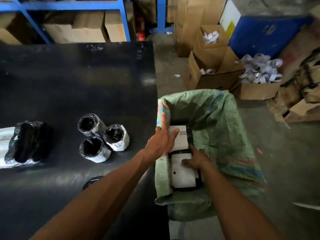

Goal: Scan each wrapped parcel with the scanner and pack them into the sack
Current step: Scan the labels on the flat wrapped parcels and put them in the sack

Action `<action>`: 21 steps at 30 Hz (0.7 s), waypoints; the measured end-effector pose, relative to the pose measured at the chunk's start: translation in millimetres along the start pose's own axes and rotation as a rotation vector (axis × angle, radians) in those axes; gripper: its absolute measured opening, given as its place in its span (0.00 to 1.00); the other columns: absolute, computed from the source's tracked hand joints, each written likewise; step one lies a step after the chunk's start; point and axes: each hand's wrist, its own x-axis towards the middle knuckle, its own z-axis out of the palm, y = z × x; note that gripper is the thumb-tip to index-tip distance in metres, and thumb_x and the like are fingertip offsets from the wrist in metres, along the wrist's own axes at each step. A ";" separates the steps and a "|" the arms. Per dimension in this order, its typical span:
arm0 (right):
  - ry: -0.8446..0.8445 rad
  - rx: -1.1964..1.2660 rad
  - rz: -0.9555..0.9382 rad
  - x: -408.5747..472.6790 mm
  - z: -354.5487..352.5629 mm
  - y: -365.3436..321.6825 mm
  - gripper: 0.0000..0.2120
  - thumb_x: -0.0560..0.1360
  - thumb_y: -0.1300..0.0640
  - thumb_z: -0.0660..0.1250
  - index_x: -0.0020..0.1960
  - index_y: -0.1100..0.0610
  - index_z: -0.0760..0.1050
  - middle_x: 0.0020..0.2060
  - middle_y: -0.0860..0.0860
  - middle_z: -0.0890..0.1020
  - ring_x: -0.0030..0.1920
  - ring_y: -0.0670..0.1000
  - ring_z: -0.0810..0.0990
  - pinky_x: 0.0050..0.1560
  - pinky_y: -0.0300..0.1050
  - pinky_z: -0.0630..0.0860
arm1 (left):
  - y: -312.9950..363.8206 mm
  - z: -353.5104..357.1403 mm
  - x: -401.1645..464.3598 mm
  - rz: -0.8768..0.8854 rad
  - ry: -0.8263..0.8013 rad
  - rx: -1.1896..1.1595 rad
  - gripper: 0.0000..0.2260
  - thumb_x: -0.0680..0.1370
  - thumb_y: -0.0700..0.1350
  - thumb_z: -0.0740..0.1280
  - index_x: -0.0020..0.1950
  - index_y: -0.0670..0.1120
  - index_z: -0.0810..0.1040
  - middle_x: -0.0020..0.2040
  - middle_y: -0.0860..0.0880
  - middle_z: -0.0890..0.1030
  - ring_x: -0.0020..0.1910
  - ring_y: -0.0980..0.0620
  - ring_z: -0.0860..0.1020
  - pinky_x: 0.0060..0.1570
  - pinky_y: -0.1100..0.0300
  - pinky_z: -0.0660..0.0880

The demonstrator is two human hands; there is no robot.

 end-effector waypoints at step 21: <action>0.253 0.058 -0.436 -179.7 64.8 -309.2 0.26 0.76 0.42 0.69 0.71 0.47 0.72 0.52 0.49 0.85 0.59 0.52 0.81 0.64 0.48 0.75 | -297.8 -286.2 -89.9 -0.093 0.656 0.060 0.30 0.83 0.56 0.59 0.81 0.42 0.56 0.70 0.33 0.69 0.63 0.29 0.74 0.59 0.41 0.73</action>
